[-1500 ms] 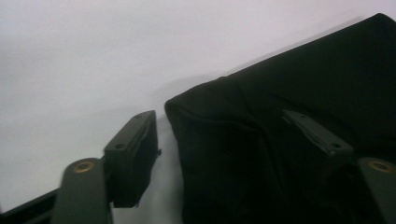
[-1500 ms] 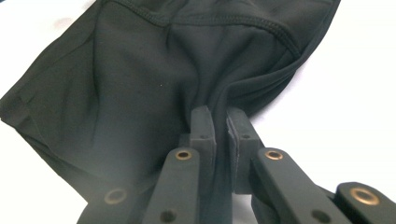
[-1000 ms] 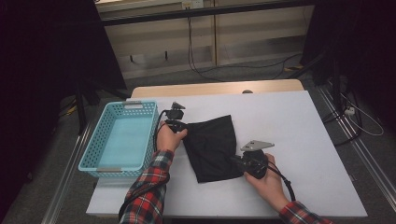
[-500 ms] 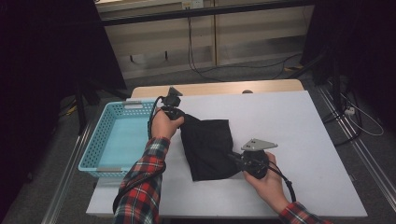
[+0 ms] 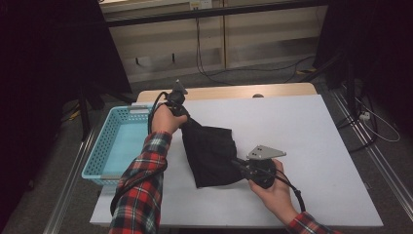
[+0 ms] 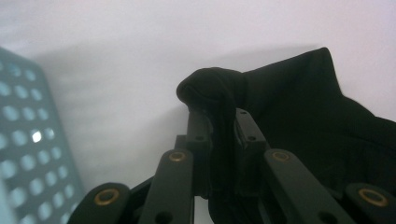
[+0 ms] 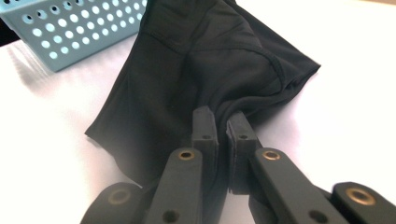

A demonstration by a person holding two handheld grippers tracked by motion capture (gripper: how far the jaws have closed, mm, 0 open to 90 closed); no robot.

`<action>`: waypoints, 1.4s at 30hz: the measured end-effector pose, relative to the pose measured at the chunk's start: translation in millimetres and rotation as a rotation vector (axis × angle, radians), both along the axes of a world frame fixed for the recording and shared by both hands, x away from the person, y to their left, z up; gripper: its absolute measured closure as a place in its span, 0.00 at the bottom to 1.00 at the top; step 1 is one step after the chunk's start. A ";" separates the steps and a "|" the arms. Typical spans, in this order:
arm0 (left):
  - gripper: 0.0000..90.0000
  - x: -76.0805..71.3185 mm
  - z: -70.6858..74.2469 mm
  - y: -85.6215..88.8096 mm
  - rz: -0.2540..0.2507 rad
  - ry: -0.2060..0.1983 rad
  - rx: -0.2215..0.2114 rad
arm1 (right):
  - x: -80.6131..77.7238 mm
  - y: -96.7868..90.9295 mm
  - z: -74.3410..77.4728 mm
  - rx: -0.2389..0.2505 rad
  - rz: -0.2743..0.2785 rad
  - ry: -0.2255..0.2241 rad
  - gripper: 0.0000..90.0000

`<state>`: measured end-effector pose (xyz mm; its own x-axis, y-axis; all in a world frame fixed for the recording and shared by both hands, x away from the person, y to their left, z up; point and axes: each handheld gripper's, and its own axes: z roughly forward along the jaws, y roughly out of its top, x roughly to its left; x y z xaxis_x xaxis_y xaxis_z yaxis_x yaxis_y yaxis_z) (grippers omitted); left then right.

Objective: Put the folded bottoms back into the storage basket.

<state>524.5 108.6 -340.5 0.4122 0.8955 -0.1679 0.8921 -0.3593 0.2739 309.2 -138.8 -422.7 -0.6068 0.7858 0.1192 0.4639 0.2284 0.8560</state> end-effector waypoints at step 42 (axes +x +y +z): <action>0.89 12.5 124.4 53.4 0.074 0.033 0.119 | 11.5 62.0 60.8 0.119 0.107 -0.162 0.94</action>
